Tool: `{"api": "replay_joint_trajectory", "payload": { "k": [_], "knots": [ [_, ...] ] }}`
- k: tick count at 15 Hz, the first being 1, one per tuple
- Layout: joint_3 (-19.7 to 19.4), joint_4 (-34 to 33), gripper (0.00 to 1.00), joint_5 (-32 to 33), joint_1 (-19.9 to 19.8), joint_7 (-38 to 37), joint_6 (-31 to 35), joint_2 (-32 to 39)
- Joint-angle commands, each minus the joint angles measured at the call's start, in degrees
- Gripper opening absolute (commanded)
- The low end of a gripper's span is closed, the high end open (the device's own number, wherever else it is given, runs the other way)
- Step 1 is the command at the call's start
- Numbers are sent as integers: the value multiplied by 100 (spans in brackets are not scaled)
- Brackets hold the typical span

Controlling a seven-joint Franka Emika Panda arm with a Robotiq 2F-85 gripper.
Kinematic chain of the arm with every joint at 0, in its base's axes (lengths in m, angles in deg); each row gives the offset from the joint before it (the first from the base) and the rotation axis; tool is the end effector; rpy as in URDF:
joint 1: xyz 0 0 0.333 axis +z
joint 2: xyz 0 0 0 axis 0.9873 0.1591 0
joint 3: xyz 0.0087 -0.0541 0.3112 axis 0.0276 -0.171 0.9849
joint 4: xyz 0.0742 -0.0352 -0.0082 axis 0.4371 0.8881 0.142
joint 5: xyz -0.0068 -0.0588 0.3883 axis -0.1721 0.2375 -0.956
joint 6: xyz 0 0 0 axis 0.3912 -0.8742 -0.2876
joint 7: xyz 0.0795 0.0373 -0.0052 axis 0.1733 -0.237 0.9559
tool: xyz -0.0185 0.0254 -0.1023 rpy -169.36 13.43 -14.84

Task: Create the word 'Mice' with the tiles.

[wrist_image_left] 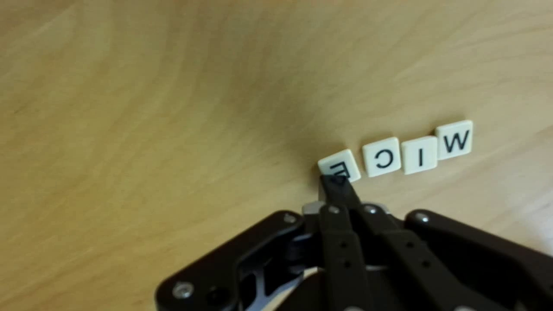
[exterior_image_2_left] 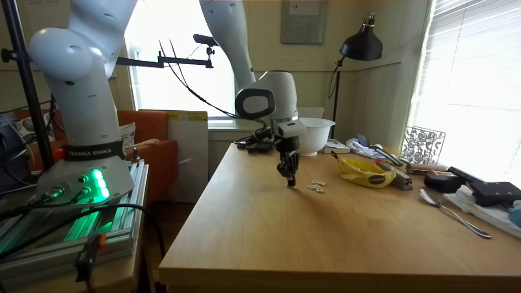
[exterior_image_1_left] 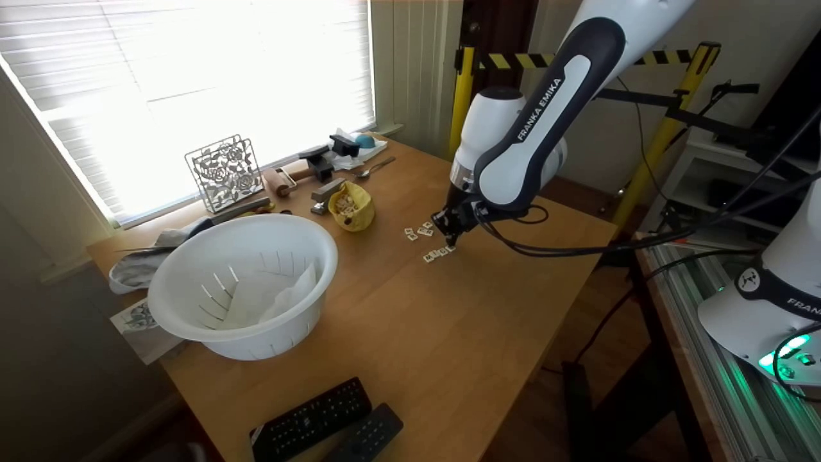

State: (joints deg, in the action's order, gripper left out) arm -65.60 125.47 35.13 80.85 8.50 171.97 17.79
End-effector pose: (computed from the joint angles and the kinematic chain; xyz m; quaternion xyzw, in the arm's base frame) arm 0.5054 -0.1179 0.1466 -0.8816 0.4632 -0.0907 0.0045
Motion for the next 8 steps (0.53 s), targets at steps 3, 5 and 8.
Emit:
{"api": "replay_joint_trajectory", "payload": {
  "k": [3,5,8],
  "knots": [
    [-103,-38,0,-204,162,-249,-114,59],
    [-55,-24,0,-226,108,-271,-102,7],
    [-12,22,0,-277,56,-268,-51,-70]
  ]
}}
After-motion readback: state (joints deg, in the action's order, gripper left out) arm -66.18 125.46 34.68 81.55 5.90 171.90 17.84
